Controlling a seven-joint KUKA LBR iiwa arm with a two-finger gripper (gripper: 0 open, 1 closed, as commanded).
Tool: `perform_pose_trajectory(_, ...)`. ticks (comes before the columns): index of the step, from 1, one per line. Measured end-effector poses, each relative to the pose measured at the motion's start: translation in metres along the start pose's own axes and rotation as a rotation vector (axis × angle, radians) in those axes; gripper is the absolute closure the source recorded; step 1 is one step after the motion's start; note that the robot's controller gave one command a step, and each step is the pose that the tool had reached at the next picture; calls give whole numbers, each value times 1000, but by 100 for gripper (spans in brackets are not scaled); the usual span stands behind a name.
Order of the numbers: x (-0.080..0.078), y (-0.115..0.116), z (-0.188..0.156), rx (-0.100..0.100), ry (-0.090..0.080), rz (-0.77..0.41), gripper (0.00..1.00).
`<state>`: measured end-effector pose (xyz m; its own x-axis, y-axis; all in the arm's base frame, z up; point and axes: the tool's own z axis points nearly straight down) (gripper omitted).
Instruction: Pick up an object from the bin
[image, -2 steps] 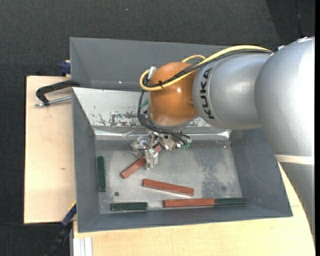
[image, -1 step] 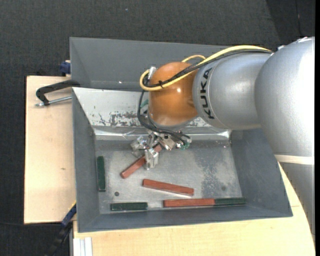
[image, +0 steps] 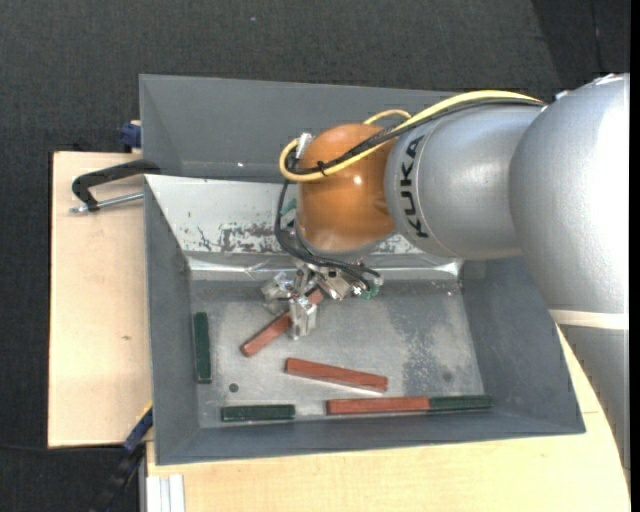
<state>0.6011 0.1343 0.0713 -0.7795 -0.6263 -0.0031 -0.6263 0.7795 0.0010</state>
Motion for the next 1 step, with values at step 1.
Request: perform_pose_trajectory(1, 0, 0, -4, 0, 0, 0, 100)
